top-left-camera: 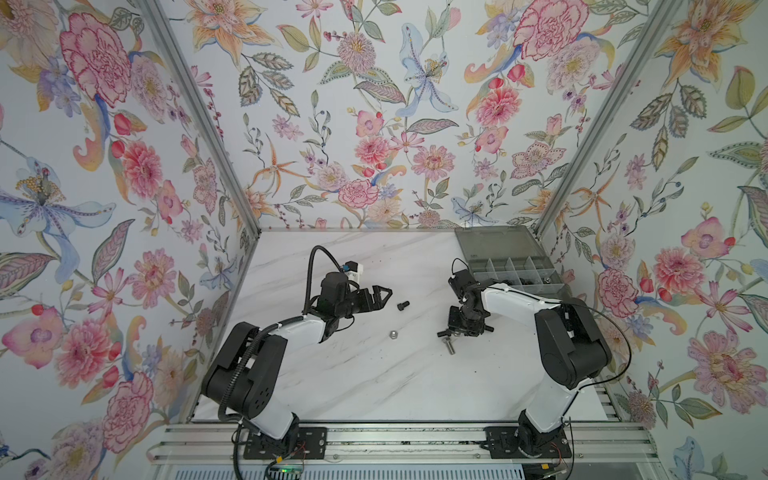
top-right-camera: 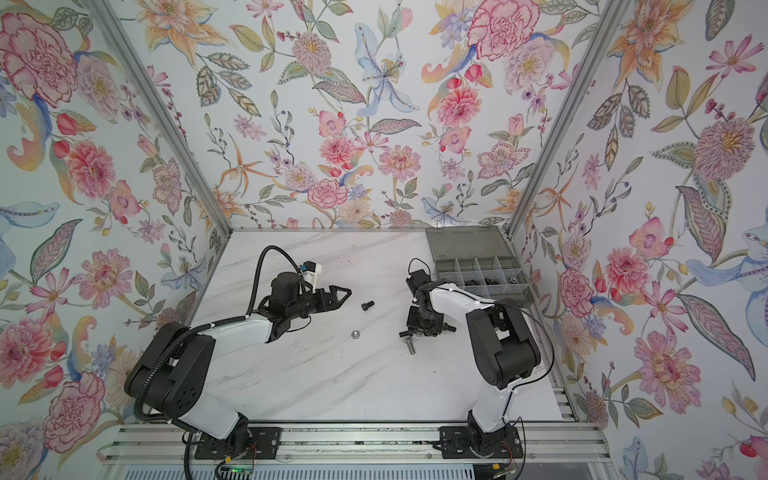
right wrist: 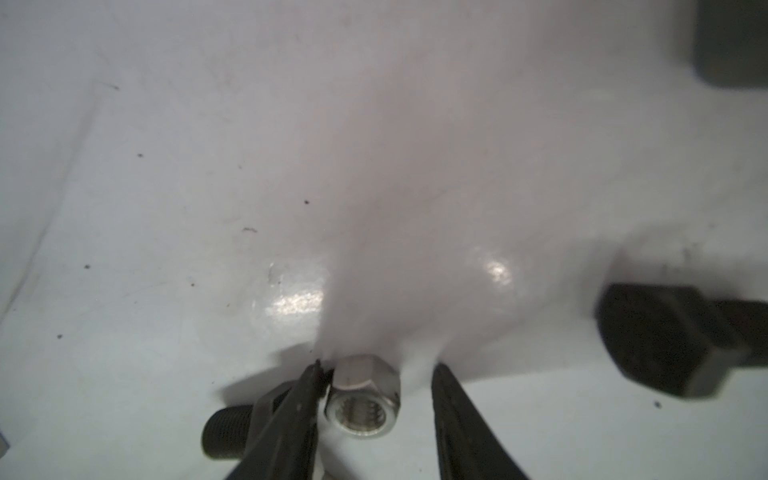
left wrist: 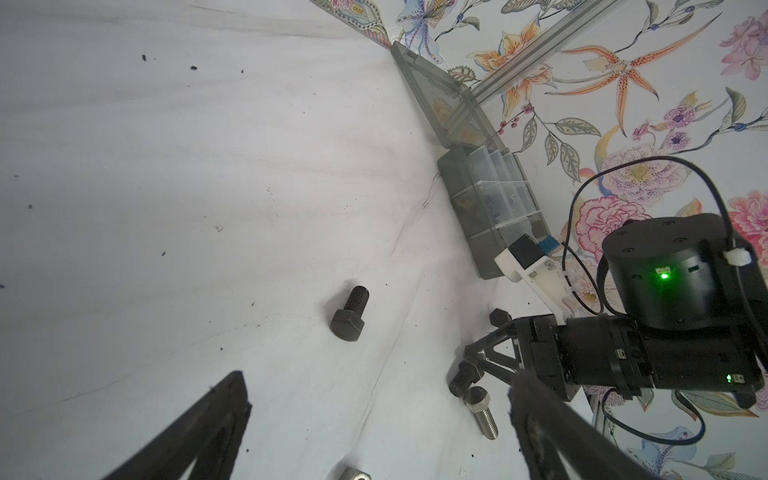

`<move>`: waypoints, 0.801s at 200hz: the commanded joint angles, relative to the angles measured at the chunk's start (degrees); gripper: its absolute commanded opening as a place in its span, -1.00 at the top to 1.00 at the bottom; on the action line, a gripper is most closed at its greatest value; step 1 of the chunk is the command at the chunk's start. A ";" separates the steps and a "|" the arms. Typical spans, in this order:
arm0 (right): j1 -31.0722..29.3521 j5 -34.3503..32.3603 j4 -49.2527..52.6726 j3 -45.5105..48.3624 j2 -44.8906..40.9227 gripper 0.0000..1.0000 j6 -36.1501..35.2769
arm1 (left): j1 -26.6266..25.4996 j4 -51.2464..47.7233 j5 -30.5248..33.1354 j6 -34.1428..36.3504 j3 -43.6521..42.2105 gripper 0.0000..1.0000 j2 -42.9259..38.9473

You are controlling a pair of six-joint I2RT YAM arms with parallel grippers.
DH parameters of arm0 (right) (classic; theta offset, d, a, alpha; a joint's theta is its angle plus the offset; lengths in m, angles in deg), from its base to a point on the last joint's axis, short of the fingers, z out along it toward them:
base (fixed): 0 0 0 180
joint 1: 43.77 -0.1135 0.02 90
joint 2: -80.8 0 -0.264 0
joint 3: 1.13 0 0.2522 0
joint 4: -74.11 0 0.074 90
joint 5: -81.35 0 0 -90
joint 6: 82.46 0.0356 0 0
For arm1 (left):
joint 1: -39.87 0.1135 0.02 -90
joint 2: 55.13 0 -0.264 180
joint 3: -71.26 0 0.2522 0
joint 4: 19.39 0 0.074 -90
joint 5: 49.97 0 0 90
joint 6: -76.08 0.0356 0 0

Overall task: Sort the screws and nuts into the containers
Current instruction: 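Lower the right gripper around the silver hex nut and close, then lift the silver hex nut and carry it over the organizer box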

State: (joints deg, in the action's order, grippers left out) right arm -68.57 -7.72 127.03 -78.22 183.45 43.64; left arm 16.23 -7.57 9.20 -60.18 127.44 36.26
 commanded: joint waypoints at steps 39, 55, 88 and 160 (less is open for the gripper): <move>-1.17 0.00 0.04 1.36 0.85 0.31 1.26 | -0.57 0.81 -0.11 0.56 -0.25 -0.99 -1.00; -1.35 -0.06 0.09 1.52 0.72 0.38 1.43 | -0.56 0.96 -0.20 0.56 -0.23 -0.99 -0.96; -1.31 -0.45 0.05 1.80 0.36 0.68 1.65 | -0.61 0.98 -0.27 0.60 -0.46 -0.99 -0.96; 4.70 2.76 0.18 -1.49 -4.90 1.00 -5.50 | -0.53 1.40 -0.77 0.69 -0.40 -0.99 -0.79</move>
State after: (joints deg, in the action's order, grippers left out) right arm -67.41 -6.80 126.18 -78.11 182.40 42.61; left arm 16.21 -7.46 8.96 -60.18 127.44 36.26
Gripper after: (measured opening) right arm 0.191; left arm 0.994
